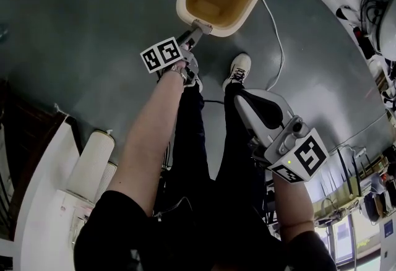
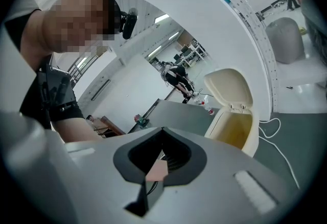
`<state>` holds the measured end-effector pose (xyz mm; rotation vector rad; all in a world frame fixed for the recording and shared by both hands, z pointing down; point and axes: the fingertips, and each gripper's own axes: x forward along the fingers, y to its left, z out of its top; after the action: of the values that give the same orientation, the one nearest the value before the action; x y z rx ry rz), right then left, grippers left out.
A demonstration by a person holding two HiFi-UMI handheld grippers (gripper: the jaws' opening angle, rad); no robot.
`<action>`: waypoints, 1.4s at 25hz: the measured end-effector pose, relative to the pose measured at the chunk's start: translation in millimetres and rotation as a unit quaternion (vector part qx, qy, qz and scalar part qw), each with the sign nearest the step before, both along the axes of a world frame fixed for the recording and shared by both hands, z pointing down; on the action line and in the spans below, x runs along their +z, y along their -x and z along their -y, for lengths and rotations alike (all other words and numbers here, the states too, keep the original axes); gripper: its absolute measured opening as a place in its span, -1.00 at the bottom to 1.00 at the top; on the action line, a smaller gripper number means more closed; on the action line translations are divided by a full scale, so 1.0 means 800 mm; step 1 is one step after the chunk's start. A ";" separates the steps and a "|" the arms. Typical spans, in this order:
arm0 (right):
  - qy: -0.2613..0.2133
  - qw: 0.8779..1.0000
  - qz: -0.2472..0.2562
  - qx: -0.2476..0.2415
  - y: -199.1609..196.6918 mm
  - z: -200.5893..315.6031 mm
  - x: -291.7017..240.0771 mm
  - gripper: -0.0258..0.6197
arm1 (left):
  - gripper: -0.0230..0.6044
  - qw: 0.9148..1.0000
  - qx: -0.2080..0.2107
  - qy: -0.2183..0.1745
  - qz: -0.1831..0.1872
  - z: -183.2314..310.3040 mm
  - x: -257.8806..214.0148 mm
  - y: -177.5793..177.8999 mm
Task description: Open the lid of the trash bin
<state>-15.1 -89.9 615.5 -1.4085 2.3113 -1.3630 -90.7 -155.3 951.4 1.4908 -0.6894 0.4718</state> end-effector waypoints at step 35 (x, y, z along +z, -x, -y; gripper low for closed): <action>-0.080 0.994 -0.076 0.015 -0.018 -0.021 -0.199 -0.89 | -0.92 0.963 0.151 -0.167 -0.147 -0.026 -0.324 -0.004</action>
<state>-1.1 -73.1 456.4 -1.5390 2.4177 -1.0704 -87.5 -134.7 692.4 1.9534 -0.3139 0.3621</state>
